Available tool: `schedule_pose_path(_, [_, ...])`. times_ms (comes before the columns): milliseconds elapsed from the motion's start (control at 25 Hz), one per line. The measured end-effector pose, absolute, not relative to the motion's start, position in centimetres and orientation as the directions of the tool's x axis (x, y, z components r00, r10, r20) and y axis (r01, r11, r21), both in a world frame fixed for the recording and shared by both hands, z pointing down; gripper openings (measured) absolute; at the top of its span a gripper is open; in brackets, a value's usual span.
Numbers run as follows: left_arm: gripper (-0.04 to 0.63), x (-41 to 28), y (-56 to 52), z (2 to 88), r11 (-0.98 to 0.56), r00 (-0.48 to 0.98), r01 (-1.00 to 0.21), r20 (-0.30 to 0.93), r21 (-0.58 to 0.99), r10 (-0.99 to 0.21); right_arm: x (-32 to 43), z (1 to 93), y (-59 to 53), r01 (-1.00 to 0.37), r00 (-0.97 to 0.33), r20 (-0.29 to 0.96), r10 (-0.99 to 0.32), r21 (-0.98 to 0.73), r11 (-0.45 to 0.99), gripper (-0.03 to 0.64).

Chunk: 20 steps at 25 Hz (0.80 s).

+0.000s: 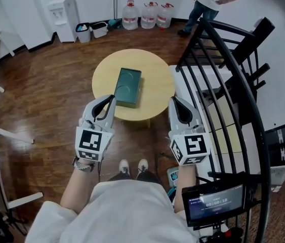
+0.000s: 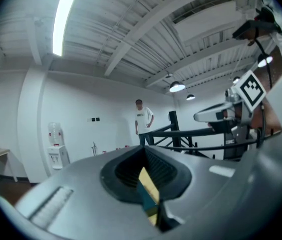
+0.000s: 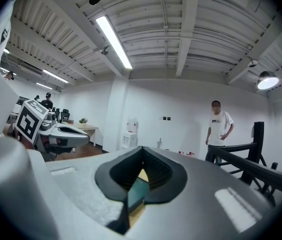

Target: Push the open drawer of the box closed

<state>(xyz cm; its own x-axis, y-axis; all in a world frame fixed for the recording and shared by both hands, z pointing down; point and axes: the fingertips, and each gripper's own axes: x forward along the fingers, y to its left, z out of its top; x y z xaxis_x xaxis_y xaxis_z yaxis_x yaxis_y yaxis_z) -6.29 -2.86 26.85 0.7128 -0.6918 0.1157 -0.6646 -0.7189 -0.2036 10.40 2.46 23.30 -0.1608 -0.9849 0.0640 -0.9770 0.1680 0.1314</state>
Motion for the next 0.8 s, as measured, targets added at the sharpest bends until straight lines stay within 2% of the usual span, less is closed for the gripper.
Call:
schedule_pose_path(400, [0.008,-7.1,1.2,27.7,-0.747,0.74,-0.628,0.13,-0.218,-0.66,8.8,24.1,6.3,-0.978,-0.152,0.089,-0.984,0.128,0.162,0.003])
schedule_pose_path(800, [0.008,-6.2,10.6,28.8,-0.737,0.73,-0.636,0.129,-0.229,-0.671,8.6,24.3,14.3,-0.97,-0.2,0.064,-0.978,0.125,0.206,0.003])
